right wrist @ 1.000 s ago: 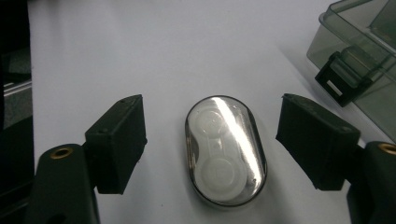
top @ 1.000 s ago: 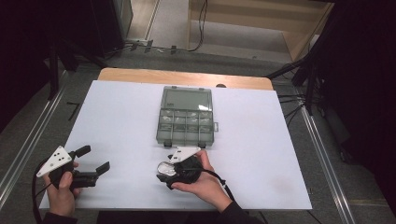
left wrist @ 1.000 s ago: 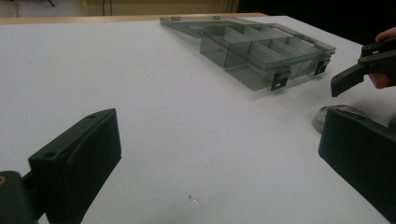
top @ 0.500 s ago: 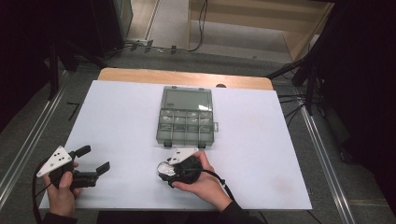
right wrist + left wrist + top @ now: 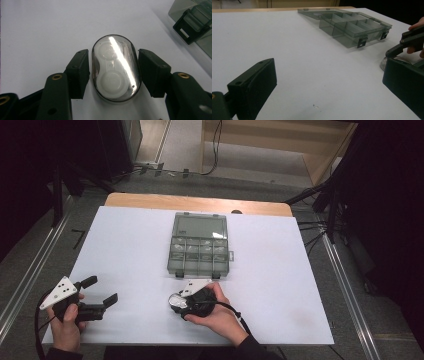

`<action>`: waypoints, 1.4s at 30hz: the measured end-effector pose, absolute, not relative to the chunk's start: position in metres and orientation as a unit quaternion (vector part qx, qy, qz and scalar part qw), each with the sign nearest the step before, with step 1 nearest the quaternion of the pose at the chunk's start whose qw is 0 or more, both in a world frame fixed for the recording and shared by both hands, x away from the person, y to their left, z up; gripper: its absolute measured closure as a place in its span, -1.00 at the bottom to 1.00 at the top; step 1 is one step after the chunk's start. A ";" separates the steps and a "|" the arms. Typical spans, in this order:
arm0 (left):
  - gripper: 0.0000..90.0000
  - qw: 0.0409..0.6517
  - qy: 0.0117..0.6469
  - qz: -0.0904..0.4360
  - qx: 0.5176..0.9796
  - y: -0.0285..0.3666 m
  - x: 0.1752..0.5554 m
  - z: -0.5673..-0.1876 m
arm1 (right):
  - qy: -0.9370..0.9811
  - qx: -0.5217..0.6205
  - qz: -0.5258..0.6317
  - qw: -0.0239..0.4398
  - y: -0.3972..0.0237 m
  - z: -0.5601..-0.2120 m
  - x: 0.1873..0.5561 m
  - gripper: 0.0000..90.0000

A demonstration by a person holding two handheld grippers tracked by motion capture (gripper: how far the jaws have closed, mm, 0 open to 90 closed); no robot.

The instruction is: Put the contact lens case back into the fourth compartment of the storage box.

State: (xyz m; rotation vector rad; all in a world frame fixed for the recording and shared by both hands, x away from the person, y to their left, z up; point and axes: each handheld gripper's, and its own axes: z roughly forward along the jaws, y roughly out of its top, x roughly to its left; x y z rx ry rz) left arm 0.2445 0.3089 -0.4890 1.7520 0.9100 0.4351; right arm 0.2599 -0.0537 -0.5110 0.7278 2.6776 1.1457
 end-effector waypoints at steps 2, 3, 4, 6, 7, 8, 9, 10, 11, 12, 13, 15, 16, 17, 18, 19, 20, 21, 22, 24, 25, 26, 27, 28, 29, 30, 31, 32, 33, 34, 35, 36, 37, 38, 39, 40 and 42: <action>-1.00 0.531 0.381 0.182 0.734 0.309 0.244 -0.489 | 0.889 0.242 0.382 0.069 -0.054 -0.512 0.260 -0.04; -1.00 0.531 0.381 0.182 0.734 0.309 0.244 -0.489 | 0.890 0.241 0.381 0.069 -0.054 -0.512 0.260 -0.03; -1.00 0.531 0.381 0.182 0.735 0.309 0.244 -0.489 | 0.891 0.239 0.379 0.072 -0.054 -0.513 0.260 -0.02; -1.00 0.531 0.381 0.182 0.734 0.309 0.244 -0.489 | 0.892 0.238 0.378 0.075 -0.054 -0.513 0.260 -0.01; -1.00 0.531 0.381 0.182 0.735 0.309 0.244 -0.489 | 0.892 0.236 0.378 0.077 -0.054 -0.513 0.260 0.00; -1.00 0.531 0.381 0.182 0.734 0.309 0.244 -0.489 | 0.892 0.234 0.378 0.078 -0.054 -0.514 0.260 0.00; -1.00 0.531 0.381 0.182 0.734 0.309 0.245 -0.489 | 0.892 0.234 0.378 0.079 -0.054 -0.514 0.260 0.00; -1.00 0.531 0.381 0.182 0.734 0.309 0.244 -0.489 | 0.893 0.234 0.377 0.079 -0.053 -0.514 0.259 0.00; -1.00 0.531 0.381 0.182 0.734 0.309 0.245 -0.489 | 0.893 0.234 0.376 0.081 -0.053 -0.514 0.259 0.01; -1.00 0.531 0.381 0.182 0.734 0.309 0.245 -0.489 | 0.893 0.233 0.376 0.082 -0.053 -0.514 0.259 0.01; -1.00 0.531 0.381 0.182 0.734 0.309 0.245 -0.489 | 0.893 0.234 0.375 0.083 -0.053 -0.514 0.259 0.01; -1.00 0.532 0.381 0.182 0.734 0.309 0.245 -0.489 | 0.893 0.233 0.376 0.084 -0.053 -0.514 0.258 0.01; -1.00 0.531 0.381 0.182 0.734 0.309 0.245 -0.489 | 0.893 0.233 0.376 0.084 -0.053 -0.514 0.258 0.02; -1.00 0.531 0.381 0.182 0.734 0.309 0.245 -0.489 | 0.893 0.233 0.377 0.084 -0.053 -0.514 0.258 0.02; -1.00 0.531 0.382 0.182 0.734 0.308 0.244 -0.489 | 0.893 0.233 0.376 0.084 -0.053 -0.514 0.259 0.02; -1.00 0.530 0.382 0.183 0.735 0.308 0.244 -0.489 | 0.893 0.232 0.376 0.084 -0.053 -0.514 0.259 0.02; -1.00 0.530 0.382 0.183 0.735 0.308 0.245 -0.489 | 0.893 0.232 0.376 0.085 -0.053 -0.514 0.259 0.03; -1.00 0.530 0.381 0.182 0.735 0.308 0.245 -0.489 | 0.893 0.232 0.377 0.085 -0.053 -0.514 0.259 0.03; -1.00 0.530 0.382 0.182 0.735 0.308 0.245 -0.489 | 0.893 0.232 0.377 0.085 -0.053 -0.514 0.259 0.03; -1.00 0.530 0.382 0.183 0.734 0.308 0.245 -0.489 | 0.893 0.231 0.377 0.085 -0.053 -0.514 0.259 0.03; -1.00 0.530 0.382 0.183 0.735 0.308 0.245 -0.489 | 0.893 0.231 0.377 0.086 -0.053 -0.514 0.259 0.03; -1.00 0.530 0.382 0.183 0.735 0.308 0.245 -0.489 | 0.893 0.231 0.377 0.086 -0.053 -0.514 0.259 0.04; -1.00 0.530 0.382 0.183 0.735 0.308 0.245 -0.489 | 0.893 0.231 0.377 0.086 -0.053 -0.514 0.259 0.04; -1.00 0.530 0.381 0.183 0.735 0.308 0.245 -0.489 | 0.893 0.231 0.377 0.086 -0.053 -0.514 0.259 0.04; -1.00 0.530 0.381 0.183 0.735 0.308 0.245 -0.489 | 0.893 0.232 0.377 0.085 -0.053 -0.514 0.259 0.04; -1.00 0.530 0.381 0.183 0.735 0.308 0.245 -0.489 | 0.892 0.232 0.378 0.084 -0.053 -0.514 0.259 0.04; -1.00 0.529 0.381 0.183 0.736 0.308 0.245 -0.489 | 0.892 0.233 0.379 0.084 -0.053 -0.514 0.259 0.04; -1.00 0.529 0.381 0.183 0.736 0.308 0.245 -0.489 | 0.892 0.233 0.379 0.084 -0.053 -0.514 0.259 0.04; -1.00 0.529 0.381 0.183 0.736 0.308 0.245 -0.489 | 0.892 0.233 0.379 0.083 -0.053 -0.514 0.259 0.04; -1.00 0.529 0.381 0.183 0.736 0.308 0.245 -0.489 | 0.892 0.233 0.379 0.082 -0.054 -0.514 0.259 0.04; -1.00 0.530 0.380 0.183 0.736 0.308 0.245 -0.489 | 0.892 0.233 0.380 0.082 -0.053 -0.514 0.259 0.04; -1.00 0.529 0.381 0.183 0.736 0.308 0.245 -0.489 | 0.891 0.233 0.380 0.081 -0.053 -0.514 0.259 0.04; -1.00 0.530 0.380 0.183 0.736 0.308 0.245 -0.489 | 0.891 0.232 0.381 0.080 -0.053 -0.513 0.259 0.04; -1.00 0.529 0.380 0.183 0.736 0.308 0.245 -0.489 | 0.892 0.231 0.381 0.078 -0.053 -0.513 0.258 0.04; -1.00 0.529 0.381 0.183 0.736 0.308 0.245 -0.489 | 0.892 0.229 0.382 0.078 -0.052 -0.513 0.258 0.04; -1.00 0.529 0.380 0.183 0.736 0.308 0.245 -0.489 | 0.892 0.229 0.382 0.079 -0.052 -0.513 0.258 0.04; -1.00 0.529 0.380 0.183 0.736 0.308 0.245 -0.489 | 0.892 0.231 0.382 0.079 -0.052 -0.512 0.257 0.04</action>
